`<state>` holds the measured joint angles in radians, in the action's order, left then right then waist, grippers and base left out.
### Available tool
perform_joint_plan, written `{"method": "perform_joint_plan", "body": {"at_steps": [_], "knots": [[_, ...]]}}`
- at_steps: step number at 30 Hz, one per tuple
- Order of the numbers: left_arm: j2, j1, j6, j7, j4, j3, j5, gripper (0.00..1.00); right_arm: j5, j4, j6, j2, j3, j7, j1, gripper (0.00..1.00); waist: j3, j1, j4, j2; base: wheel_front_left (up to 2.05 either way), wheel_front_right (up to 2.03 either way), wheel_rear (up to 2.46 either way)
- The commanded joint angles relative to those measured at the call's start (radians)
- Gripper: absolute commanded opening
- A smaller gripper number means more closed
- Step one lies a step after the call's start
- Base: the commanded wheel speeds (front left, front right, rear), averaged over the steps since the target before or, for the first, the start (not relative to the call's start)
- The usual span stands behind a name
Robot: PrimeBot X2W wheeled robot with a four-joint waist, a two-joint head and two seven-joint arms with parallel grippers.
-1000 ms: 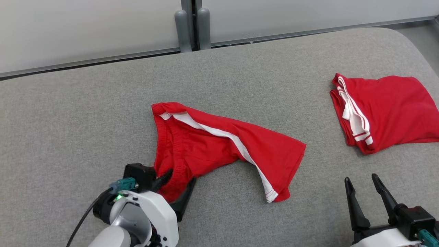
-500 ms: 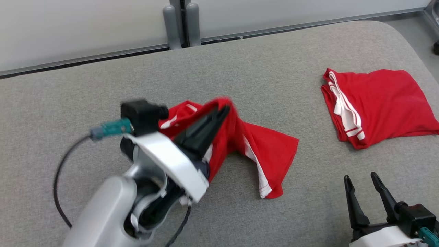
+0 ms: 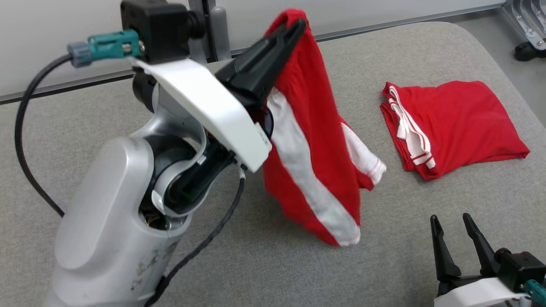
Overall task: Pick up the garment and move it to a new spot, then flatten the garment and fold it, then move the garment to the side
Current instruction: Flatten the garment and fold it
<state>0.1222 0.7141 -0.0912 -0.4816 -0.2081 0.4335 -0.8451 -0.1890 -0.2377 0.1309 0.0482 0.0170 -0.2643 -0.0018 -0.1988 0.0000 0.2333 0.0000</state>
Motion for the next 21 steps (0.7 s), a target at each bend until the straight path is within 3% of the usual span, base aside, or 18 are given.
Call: {"method": "perform_joint_plan", "body": {"at_steps": [1,5,8,15,21], "knots": [[0.001,0.026,-0.010,0.010,0.008,-0.010,0.012,0.00,-0.008,-0.002,0.000,0.005,-0.001,0.000,-0.009,1.00,0.004,0.0000,0.002,0.0000,0.00,0.00,0.00],[-0.002,0.034,-0.026,0.018,0.034,-0.021,0.018,0.00,-0.013,-0.007,0.000,0.005,-0.001,0.000,-0.006,1.00,0.018,0.0000,0.000,0.0000,0.00,0.00,0.00],[0.034,-0.023,-0.037,0.022,0.059,-0.032,0.027,0.00,-0.005,-0.007,0.000,0.005,0.004,0.000,0.005,1.00,0.029,0.0000,-0.009,0.0000,0.00,0.00,0.00],[0.153,-0.290,-0.066,0.063,0.127,-0.134,-0.008,0.00,0.030,-0.003,0.000,0.005,0.010,0.000,0.016,1.00,0.030,0.0000,-0.046,0.0000,0.00,0.00,0.00],[0.219,-0.562,-0.033,0.120,0.183,-0.179,-0.050,0.00,0.069,0.003,0.000,0.005,0.021,0.000,0.018,1.00,0.013,0.0000,-0.089,0.0000,0.00,0.00,0.00]]}}
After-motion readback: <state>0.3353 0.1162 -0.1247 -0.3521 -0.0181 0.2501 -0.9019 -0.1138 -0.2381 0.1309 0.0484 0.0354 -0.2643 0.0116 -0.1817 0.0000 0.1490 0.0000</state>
